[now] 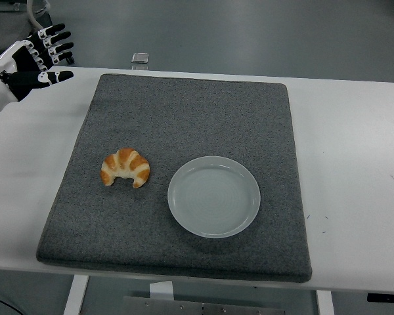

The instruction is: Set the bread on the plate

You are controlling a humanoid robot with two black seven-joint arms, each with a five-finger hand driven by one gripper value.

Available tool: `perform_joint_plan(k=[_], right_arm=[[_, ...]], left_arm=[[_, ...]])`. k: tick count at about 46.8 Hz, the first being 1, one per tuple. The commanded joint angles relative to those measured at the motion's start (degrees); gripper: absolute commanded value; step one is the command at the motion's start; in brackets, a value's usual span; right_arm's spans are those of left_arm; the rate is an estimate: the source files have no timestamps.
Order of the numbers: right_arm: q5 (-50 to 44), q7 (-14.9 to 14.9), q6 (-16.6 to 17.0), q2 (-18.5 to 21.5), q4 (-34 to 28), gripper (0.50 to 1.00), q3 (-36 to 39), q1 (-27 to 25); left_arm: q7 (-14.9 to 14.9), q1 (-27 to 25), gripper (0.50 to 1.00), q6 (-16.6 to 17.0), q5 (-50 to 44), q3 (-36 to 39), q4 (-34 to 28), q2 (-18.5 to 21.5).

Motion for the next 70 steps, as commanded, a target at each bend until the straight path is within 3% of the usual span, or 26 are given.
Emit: perform_joint_plan(k=[1,25,70], right_arm=[[0.0,0.0,0.0,0.0,0.0,0.93,0.0,0.0],[0.0,0.0,0.0,0.0,0.0,0.93,0.0,0.0],[0.0,0.0,0.0,0.0,0.0,0.93,0.0,0.0]], left_arm=[[0.0,0.0,0.994,0.0,0.1,0.0,0.0,-0.3],[0.0,-0.1,0.994,0.1,-0.6,-1.5,1.4,-2.9],[0.0,0.0,0.994,0.1,-0.6,-1.5,2.3,-3.7]])
